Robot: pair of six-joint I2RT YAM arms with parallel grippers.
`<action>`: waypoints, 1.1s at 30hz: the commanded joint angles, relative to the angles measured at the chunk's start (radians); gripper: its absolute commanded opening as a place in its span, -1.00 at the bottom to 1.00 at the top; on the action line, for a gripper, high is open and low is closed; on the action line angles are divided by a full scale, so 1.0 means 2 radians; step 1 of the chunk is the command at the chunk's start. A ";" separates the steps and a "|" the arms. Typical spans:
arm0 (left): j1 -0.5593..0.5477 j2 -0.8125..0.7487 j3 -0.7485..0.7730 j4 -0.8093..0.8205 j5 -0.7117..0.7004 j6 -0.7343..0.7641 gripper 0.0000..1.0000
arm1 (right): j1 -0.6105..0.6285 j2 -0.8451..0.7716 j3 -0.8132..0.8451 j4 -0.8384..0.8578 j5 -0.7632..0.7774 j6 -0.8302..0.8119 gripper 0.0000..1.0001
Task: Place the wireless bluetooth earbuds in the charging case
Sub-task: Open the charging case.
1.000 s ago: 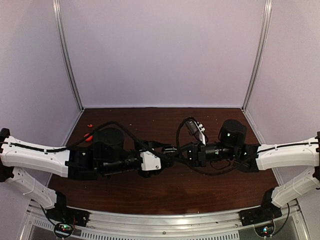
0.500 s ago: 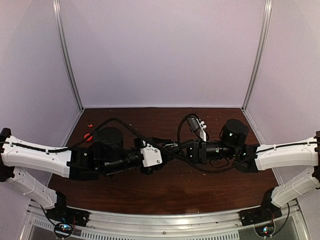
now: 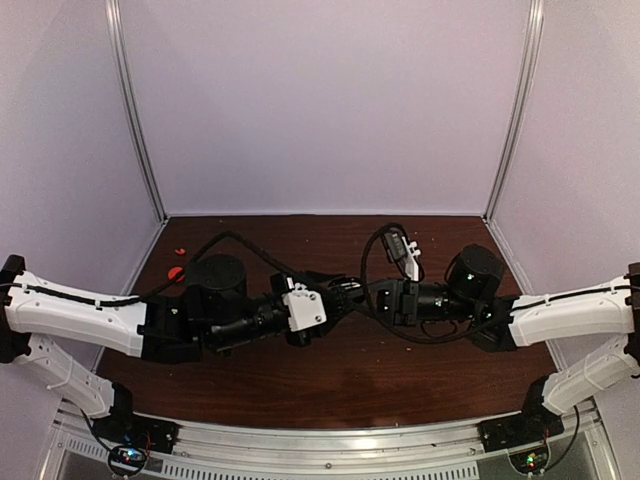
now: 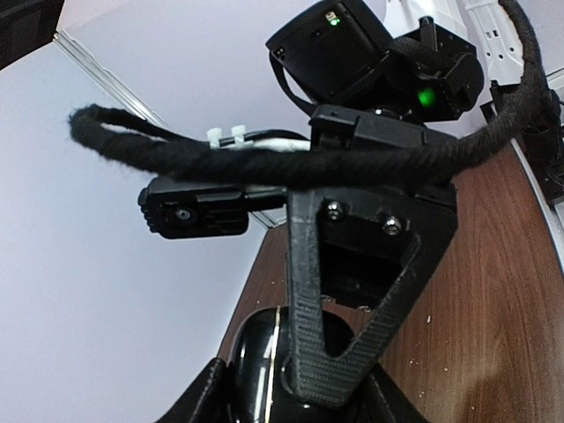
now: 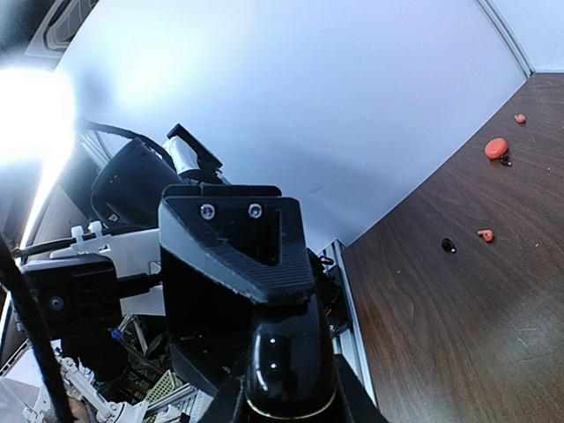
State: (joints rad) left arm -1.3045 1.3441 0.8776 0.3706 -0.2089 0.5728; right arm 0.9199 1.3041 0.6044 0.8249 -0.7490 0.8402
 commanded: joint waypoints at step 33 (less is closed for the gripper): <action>0.131 -0.002 0.058 -0.091 0.334 -0.285 -0.05 | 0.002 -0.069 0.051 -0.220 0.051 -0.345 -0.94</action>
State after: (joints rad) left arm -1.0416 1.3125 0.9550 0.1905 0.3637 0.0261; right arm 0.9081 1.1908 0.6731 0.4240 -0.6750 0.2180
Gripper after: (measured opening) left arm 0.495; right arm 0.239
